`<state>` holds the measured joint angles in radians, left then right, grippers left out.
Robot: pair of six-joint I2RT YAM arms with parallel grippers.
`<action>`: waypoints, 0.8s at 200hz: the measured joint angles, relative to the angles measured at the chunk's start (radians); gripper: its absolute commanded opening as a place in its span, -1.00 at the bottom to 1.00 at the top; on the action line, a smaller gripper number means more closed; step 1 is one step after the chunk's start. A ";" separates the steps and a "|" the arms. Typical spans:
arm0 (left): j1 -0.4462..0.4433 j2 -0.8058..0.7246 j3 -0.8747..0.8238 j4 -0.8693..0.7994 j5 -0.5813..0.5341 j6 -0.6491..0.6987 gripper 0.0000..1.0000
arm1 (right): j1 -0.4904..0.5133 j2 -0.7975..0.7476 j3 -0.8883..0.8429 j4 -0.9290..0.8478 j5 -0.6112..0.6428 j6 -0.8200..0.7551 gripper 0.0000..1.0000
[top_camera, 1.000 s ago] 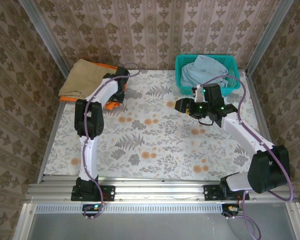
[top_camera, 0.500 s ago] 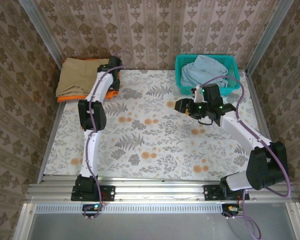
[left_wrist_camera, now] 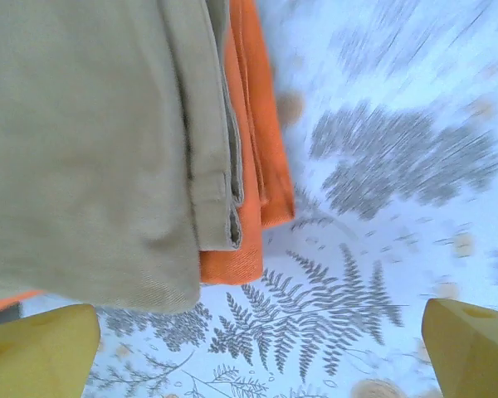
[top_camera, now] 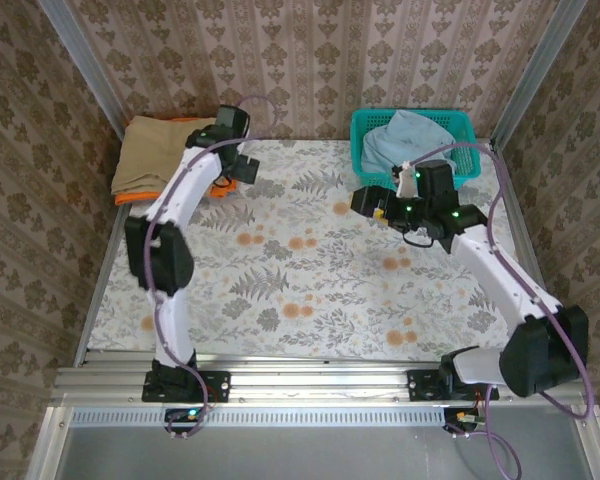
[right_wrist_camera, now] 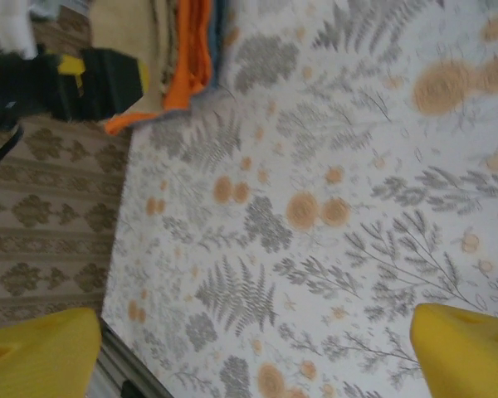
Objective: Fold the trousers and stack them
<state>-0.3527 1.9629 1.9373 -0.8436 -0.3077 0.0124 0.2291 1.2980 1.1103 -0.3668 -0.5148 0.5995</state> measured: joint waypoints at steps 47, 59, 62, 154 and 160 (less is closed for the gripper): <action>-0.114 -0.700 -0.536 0.274 -0.063 -0.062 1.00 | 0.012 -0.274 -0.051 0.007 0.333 -0.004 1.00; -0.127 -0.850 -0.729 0.378 -0.138 -0.101 1.00 | 0.014 -0.347 -0.137 0.042 0.497 -0.008 1.00; -0.128 -0.880 -0.779 0.408 -0.154 -0.105 1.00 | 0.013 -0.362 -0.161 0.052 0.538 -0.014 1.00; 0.117 -0.751 -1.670 1.471 -0.196 0.028 1.00 | -0.097 -0.298 -0.679 0.715 0.912 -0.373 1.00; 0.126 -0.710 -1.656 1.516 -0.178 0.038 1.00 | -0.112 -0.278 -0.697 0.758 0.897 -0.395 1.00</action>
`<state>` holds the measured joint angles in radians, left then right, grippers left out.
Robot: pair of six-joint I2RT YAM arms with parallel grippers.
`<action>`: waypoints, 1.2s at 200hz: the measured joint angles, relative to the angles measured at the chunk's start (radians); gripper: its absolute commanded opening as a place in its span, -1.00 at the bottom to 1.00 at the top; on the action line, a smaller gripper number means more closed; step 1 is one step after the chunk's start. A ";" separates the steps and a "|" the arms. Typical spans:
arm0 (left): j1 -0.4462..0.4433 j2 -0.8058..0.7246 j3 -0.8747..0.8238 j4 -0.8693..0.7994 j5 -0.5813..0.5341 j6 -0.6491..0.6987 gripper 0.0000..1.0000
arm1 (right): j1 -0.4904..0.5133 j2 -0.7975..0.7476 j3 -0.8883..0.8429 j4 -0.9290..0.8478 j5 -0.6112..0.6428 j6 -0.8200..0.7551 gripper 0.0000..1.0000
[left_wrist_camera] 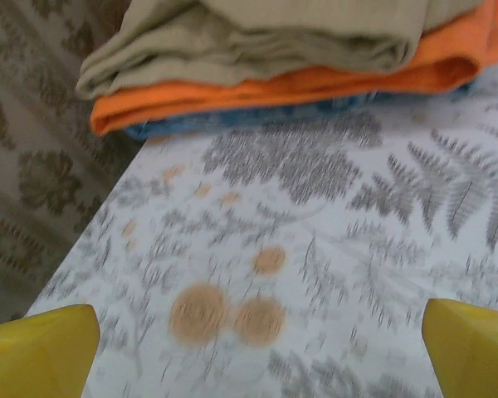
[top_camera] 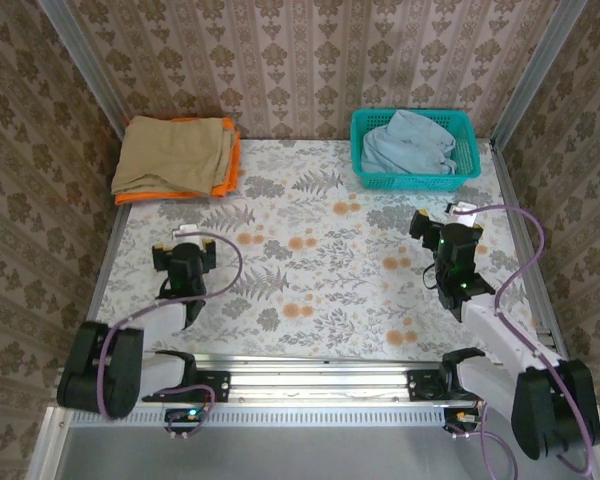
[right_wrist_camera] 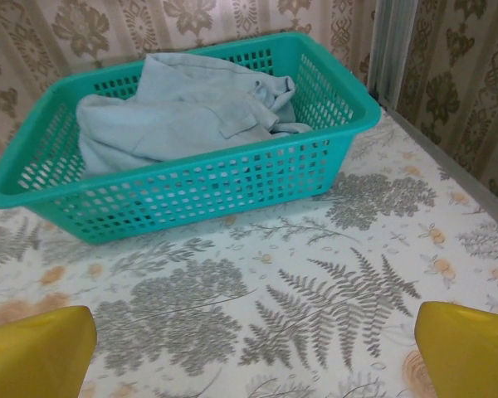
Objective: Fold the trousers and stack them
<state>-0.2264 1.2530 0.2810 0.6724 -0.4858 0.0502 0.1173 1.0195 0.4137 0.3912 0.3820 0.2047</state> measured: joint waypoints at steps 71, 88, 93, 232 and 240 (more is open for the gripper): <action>0.163 0.303 0.027 0.315 0.201 0.016 1.00 | -0.067 0.473 -0.138 0.491 -0.172 -0.133 1.00; 0.183 0.304 0.047 0.302 0.235 0.002 1.00 | -0.067 0.520 -0.104 0.457 -0.183 -0.143 1.00; 0.185 0.304 0.054 0.303 0.240 0.002 1.00 | -0.069 0.520 -0.088 0.451 -0.189 -0.145 1.00; 0.182 0.304 0.069 0.294 0.292 -0.005 1.00 | -0.076 0.520 -0.022 0.466 -0.204 -0.150 1.00; 0.181 0.304 0.069 0.294 0.293 -0.005 0.99 | -0.076 0.520 -0.022 0.466 -0.204 -0.150 1.00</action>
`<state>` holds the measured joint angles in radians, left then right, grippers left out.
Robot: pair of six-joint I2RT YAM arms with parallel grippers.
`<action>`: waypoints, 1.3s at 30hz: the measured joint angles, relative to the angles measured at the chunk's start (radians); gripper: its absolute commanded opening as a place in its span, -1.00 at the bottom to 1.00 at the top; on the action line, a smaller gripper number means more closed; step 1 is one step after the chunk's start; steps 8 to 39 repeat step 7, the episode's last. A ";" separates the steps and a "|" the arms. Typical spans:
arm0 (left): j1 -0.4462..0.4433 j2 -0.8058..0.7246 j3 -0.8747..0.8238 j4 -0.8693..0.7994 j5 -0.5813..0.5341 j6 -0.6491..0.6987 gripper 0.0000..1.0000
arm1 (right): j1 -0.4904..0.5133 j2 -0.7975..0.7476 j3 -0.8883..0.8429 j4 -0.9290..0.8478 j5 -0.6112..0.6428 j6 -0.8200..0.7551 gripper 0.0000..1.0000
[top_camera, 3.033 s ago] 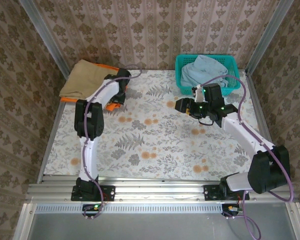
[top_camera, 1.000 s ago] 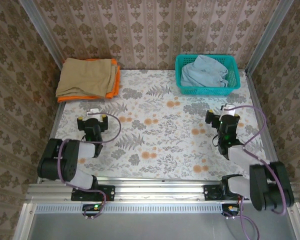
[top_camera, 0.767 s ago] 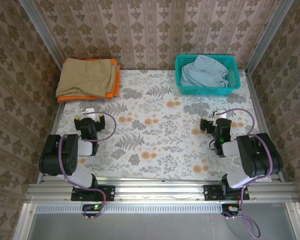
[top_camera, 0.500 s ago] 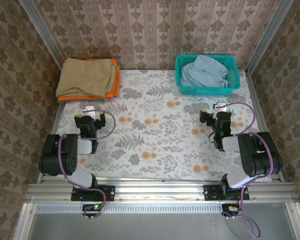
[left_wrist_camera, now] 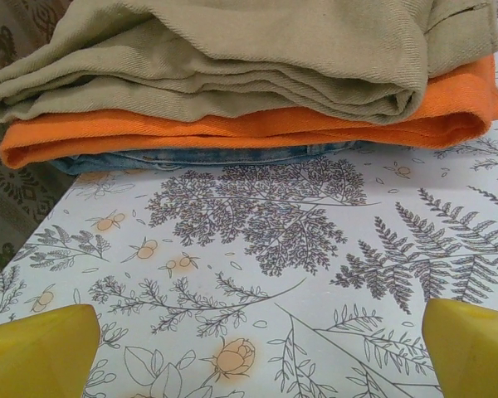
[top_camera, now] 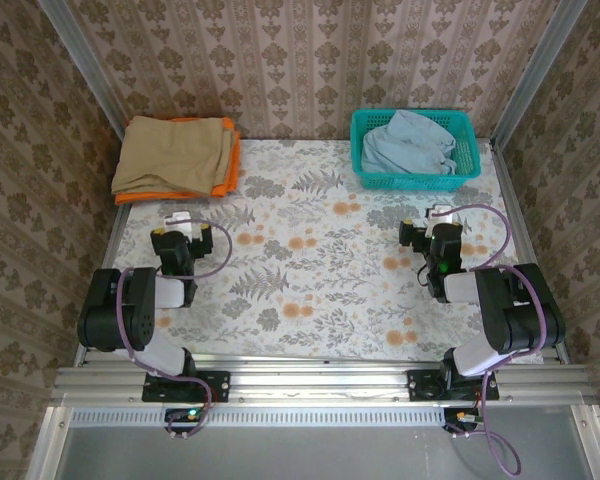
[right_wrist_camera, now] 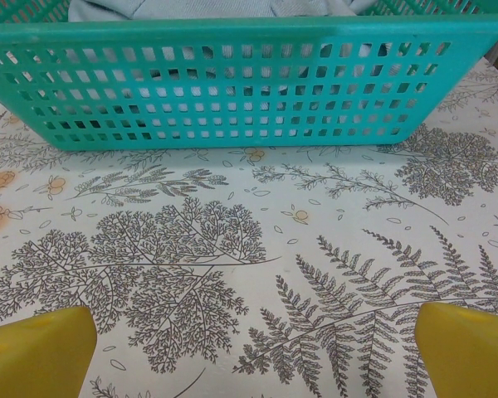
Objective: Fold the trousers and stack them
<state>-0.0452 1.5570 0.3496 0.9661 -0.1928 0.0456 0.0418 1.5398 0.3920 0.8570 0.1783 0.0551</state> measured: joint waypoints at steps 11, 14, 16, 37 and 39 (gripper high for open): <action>0.000 0.000 0.000 0.000 0.007 0.000 1.00 | 0.000 0.000 0.000 0.000 0.000 0.000 1.00; 0.000 0.000 0.000 0.000 0.007 0.000 1.00 | 0.000 0.000 0.000 0.000 0.000 0.000 1.00; 0.000 0.000 0.000 0.000 0.007 0.000 1.00 | 0.000 0.000 0.000 0.000 0.000 0.000 1.00; 0.000 0.000 0.000 0.000 0.007 0.000 1.00 | 0.000 0.000 0.000 0.000 0.000 0.000 1.00; 0.000 0.000 0.000 0.000 0.007 0.000 1.00 | 0.000 0.000 0.000 0.000 0.000 0.000 1.00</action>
